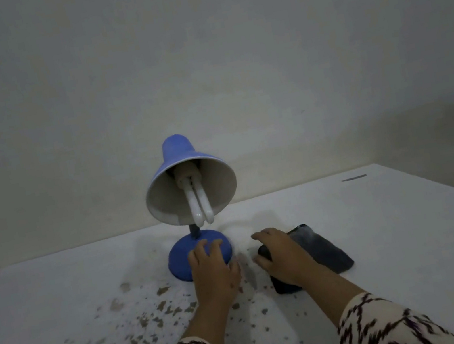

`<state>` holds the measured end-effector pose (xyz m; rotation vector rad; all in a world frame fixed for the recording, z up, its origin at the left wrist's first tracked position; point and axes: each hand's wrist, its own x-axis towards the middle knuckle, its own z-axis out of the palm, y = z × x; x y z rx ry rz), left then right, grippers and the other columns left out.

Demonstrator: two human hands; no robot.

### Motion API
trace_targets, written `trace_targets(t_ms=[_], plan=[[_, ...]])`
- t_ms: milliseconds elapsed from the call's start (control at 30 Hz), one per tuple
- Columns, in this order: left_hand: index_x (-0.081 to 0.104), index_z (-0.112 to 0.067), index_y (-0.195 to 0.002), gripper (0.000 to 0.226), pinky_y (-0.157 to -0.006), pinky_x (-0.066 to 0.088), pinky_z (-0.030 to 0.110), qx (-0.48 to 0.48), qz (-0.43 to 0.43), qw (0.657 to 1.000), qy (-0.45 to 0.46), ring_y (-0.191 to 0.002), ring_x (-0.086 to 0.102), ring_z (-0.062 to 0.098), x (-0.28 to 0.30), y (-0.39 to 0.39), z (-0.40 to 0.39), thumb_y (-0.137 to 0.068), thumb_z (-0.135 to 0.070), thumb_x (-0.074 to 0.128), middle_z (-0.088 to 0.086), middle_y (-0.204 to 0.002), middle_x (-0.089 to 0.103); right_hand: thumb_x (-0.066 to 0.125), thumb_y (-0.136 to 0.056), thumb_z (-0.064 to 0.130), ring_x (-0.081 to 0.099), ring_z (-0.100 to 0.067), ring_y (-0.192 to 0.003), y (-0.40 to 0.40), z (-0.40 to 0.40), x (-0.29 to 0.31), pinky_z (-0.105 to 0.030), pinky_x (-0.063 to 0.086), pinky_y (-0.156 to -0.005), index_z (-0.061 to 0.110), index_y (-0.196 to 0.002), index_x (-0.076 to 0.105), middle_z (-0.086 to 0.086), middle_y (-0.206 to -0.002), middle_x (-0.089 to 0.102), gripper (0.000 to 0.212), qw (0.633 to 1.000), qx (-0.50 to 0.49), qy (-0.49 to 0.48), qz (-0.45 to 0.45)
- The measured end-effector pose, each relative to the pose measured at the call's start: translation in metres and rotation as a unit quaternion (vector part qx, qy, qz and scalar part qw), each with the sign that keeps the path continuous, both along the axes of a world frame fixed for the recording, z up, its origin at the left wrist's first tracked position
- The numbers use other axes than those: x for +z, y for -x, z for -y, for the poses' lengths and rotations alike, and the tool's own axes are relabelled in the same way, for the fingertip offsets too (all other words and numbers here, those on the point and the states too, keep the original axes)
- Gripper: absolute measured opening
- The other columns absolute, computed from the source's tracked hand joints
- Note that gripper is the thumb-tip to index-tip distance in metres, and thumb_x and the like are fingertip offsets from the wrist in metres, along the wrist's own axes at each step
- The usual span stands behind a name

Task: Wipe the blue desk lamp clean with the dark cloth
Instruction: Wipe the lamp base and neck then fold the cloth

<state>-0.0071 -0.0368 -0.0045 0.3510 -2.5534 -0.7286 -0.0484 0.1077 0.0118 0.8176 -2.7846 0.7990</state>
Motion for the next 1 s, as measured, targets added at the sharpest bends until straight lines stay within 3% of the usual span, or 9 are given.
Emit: trace_targets(t_ms=[133, 267, 367, 467, 567, 1000], plan=[[0.026, -0.01, -0.143, 0.071, -0.117, 0.017, 0.038, 0.047, 0.003, 0.998, -0.044, -0.141, 0.017, 0.032, -0.003, -0.006, 0.035, -0.085, -0.034, 0.06, 0.015, -0.152, 0.02, 0.05, -0.093, 0.028, 0.035, -0.026, -0.135, -0.008, 0.044, -0.003, -0.031, 0.026, -0.111, 0.009, -0.139, 0.034, -0.009, -0.144, 0.038, 0.052, 0.997, 0.039, 0.009, 0.064], [0.014, -0.012, -0.148, 0.092, -0.119, 0.011, 0.038, 0.026, 0.08, 0.992, -0.098, -0.145, 0.013, 0.029, -0.019, 0.003, 0.069, -0.079, -0.048, 0.064, 0.011, -0.157, 0.012, 0.056, -0.09, 0.03, 0.019, -0.02, -0.143, -0.008, 0.074, -0.01, -0.029, 0.015, -0.116, 0.013, -0.147, 0.015, -0.005, -0.156, 0.017, 0.072, 0.993, 0.021, 0.022, 0.111], [0.022, -0.02, -0.145, 0.088, -0.118, 0.022, 0.041, -0.02, 0.086, 0.987, -0.136, -0.143, 0.024, 0.028, -0.033, 0.008, 0.084, -0.077, -0.057, 0.063, 0.01, -0.154, 0.022, 0.051, -0.093, 0.03, 0.017, -0.019, -0.144, -0.005, 0.085, -0.016, -0.028, 0.013, -0.115, 0.012, -0.147, 0.012, -0.006, -0.157, 0.014, 0.069, 0.994, 0.004, -0.005, 0.108], [0.006, -0.004, -0.148, 0.086, -0.118, 0.014, 0.031, -0.044, 0.097, 0.984, -0.145, -0.145, 0.016, 0.024, -0.021, -0.003, 0.083, -0.088, -0.033, 0.06, 0.008, -0.157, 0.011, 0.05, -0.092, 0.031, 0.033, -0.022, -0.134, 0.003, 0.093, -0.016, -0.027, 0.025, -0.109, 0.007, -0.139, 0.031, -0.01, -0.148, 0.033, 0.056, 0.996, -0.026, -0.009, 0.085], [0.016, -0.002, -0.144, 0.076, -0.109, 0.024, 0.024, -0.029, 0.086, 0.989, -0.115, -0.138, 0.028, 0.022, -0.02, 0.007, 0.088, -0.088, -0.03, 0.06, 0.011, -0.152, 0.024, 0.052, -0.091, 0.03, 0.042, -0.024, -0.125, 0.009, 0.096, -0.014, -0.027, 0.031, -0.102, 0.006, -0.13, 0.04, -0.012, -0.138, 0.043, 0.048, 0.996, -0.036, -0.003, 0.079], [0.028, -0.003, -0.137, 0.061, -0.102, 0.033, 0.026, -0.053, 0.105, 0.99, -0.073, -0.127, 0.04, 0.024, -0.012, 0.052, 0.104, -0.09, -0.03, 0.056, 0.013, -0.142, 0.035, 0.053, -0.091, 0.025, 0.049, -0.025, -0.116, 0.05, 0.11, -0.009, -0.027, 0.037, -0.096, 0.004, -0.123, 0.048, -0.014, -0.13, 0.05, 0.039, 0.996, -0.048, 0.002, 0.069]])
